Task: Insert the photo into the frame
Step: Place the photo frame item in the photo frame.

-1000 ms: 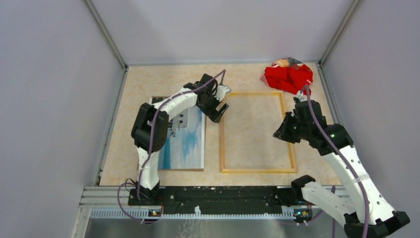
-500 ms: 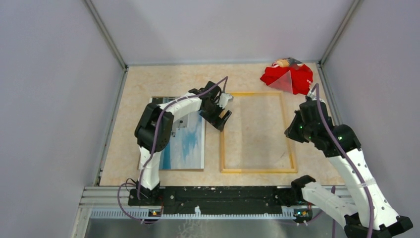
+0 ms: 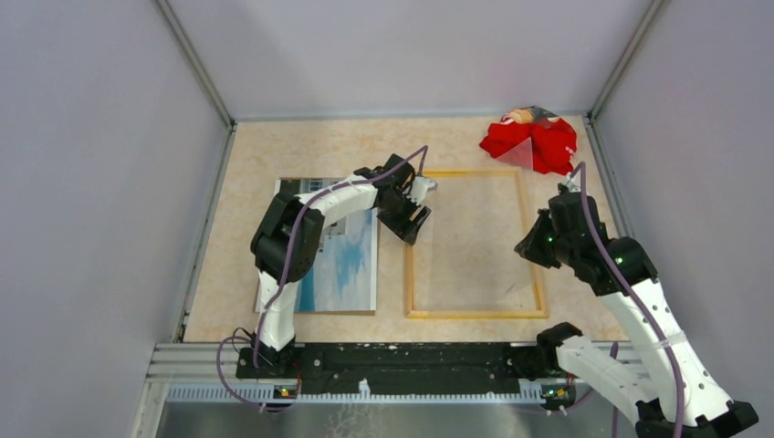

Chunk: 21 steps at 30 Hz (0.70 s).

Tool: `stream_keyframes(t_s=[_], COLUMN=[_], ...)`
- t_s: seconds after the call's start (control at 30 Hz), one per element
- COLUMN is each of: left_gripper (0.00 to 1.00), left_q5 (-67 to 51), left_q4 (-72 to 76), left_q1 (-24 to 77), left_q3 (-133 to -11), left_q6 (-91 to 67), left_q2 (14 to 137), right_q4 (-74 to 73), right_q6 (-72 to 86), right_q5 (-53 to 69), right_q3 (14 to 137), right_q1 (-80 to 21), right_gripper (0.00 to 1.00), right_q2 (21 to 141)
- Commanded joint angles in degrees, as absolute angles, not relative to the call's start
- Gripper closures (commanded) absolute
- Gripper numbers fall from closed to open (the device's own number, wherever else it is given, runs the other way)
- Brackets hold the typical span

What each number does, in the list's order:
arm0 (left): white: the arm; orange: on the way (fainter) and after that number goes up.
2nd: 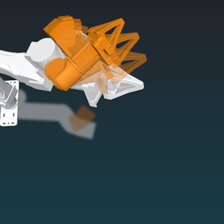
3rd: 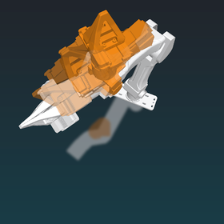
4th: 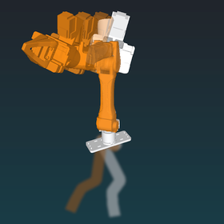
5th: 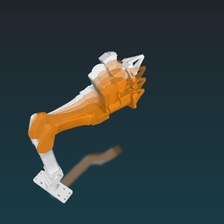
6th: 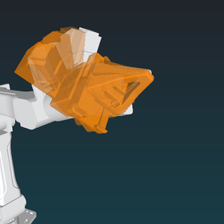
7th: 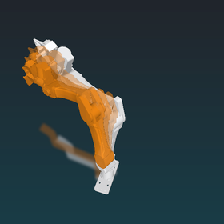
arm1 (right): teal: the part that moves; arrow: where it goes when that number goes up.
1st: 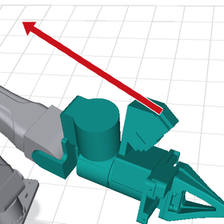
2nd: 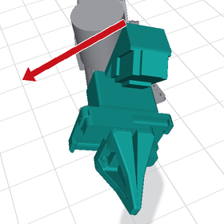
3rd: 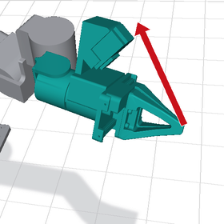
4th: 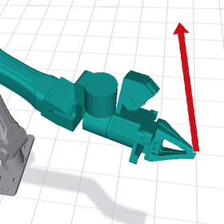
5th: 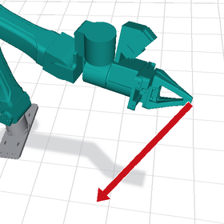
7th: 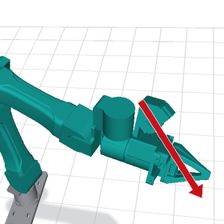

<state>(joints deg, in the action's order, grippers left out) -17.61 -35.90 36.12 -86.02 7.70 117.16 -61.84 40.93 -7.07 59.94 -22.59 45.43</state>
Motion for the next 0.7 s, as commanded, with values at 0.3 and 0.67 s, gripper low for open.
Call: stream_keyframes(t_s=[0.3, 0.67], left_gripper=[0.50, 0.52], left_q5=[-7.86, -1.87], left_q4=[-32.69, -30.55], left_q1=[36.47, 36.48], left_q3=[-79.54, -75.24], left_q6=[13.72, 17.92], left_q2=[117.51, 115.14], right_q4=[-56.61, -49.11], right_q6=[43.07, 48.30], right_q5=[-1.21, 3.78], right_q3=[57.55, 48.16], right_q1=[-22.23, -22.17], right_gripper=[1.00, 1.00], right_q2=[44.16, 40.78])
